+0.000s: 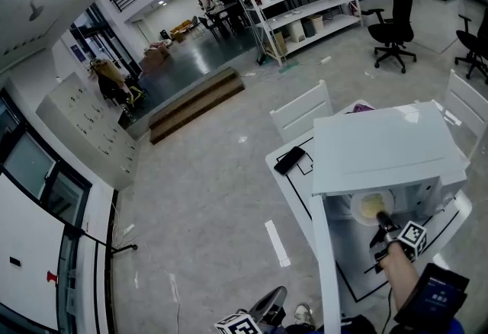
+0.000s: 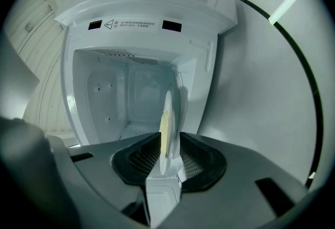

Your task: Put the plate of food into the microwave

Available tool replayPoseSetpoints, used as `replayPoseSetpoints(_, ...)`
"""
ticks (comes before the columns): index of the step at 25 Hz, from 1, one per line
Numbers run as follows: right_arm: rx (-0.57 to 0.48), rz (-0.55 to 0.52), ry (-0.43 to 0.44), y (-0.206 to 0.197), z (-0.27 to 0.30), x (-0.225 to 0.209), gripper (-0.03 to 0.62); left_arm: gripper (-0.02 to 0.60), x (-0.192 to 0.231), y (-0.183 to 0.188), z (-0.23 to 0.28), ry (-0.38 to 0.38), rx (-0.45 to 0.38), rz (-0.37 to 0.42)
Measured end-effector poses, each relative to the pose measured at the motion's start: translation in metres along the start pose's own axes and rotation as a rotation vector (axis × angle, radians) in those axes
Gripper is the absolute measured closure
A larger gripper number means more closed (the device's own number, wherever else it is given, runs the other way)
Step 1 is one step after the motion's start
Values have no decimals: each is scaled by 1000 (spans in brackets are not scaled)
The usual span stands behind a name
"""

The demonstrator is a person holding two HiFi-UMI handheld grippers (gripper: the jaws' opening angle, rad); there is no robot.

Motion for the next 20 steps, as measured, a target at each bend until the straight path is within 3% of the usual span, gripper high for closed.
replayPoseSetpoints(5, -4, -23, -10, 2, -11, -2, 508, 575, -3, 0, 3, -4, 19, 2)
replayPoseSetpoints(13, 10, -152, -13, 7, -23, 1, 508, 575, 2, -1, 6, -10, 38, 11)
replayPoseSetpoints(16, 29, -243, -18, 8, -29, 2, 508, 575, 2, -1, 7, -13, 39, 12)
replayPoseSetpoints(20, 87, -460, -40, 7, -35, 6, 508, 575, 2, -1, 8, -14, 37, 15)
Point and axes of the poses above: the fingertips, and each gripper's own axes: z forward along the fingers, x to its left, y out of its top, the point moved 1 cm from there along -z, backward along the fingers, and after that the axes turned 14 degrees about -z, right-handed, at the moved point
